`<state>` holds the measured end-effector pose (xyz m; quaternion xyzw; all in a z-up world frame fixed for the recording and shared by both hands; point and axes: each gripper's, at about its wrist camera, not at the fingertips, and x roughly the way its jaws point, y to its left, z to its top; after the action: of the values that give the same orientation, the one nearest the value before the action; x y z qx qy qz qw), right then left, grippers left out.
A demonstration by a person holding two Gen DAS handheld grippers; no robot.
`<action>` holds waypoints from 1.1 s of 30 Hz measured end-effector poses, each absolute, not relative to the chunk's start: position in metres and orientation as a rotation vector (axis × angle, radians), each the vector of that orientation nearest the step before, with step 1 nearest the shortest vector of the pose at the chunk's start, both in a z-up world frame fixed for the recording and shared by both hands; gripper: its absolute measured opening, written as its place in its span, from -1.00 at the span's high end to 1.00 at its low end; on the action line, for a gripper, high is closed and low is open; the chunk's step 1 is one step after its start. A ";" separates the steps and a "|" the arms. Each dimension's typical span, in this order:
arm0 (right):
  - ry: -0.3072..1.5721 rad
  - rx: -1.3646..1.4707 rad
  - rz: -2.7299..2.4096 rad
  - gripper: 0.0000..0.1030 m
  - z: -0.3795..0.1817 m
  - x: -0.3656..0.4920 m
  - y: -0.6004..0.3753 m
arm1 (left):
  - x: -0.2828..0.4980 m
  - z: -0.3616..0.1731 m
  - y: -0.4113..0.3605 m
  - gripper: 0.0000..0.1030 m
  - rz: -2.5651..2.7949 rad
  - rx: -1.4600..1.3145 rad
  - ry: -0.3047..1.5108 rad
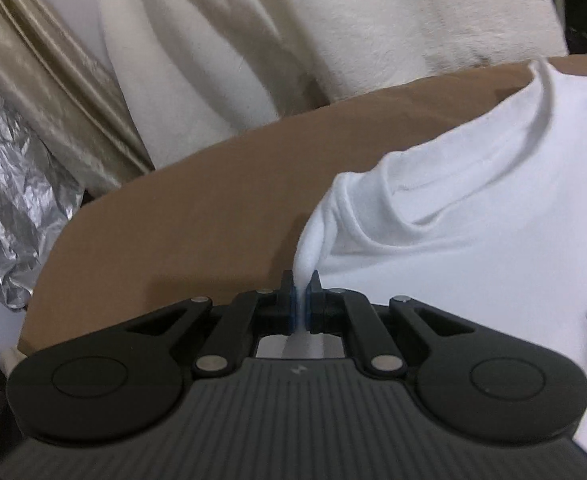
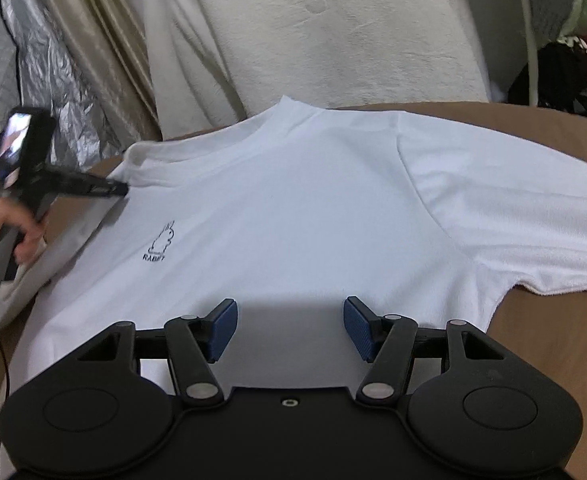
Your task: Fold clothes
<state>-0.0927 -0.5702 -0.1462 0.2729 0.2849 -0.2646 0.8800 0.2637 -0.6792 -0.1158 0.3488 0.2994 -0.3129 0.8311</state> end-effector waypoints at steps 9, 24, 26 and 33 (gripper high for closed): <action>0.614 0.572 -0.543 -0.35 -0.149 -0.090 -0.573 | 0.307 -0.118 -0.704 0.72 -0.575 0.777 0.628; 0.674 0.465 -0.561 -0.50 -0.138 -0.082 -0.558 | 0.265 -0.077 -0.586 0.05 -0.608 0.558 0.596; 0.671 0.455 -0.586 -0.51 -0.128 -0.086 -0.554 | 0.245 -0.078 -0.563 0.02 -0.602 0.625 0.578; 0.593 0.464 -0.511 -0.51 -0.098 -0.106 -0.530 | 0.220 -0.050 -0.453 -0.28 -0.484 0.509 0.623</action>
<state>-0.1059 -0.5304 -0.0984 0.2240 0.2864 -0.2467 0.8983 0.2205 -0.4525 -0.0500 0.2453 0.3001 -0.2330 0.8919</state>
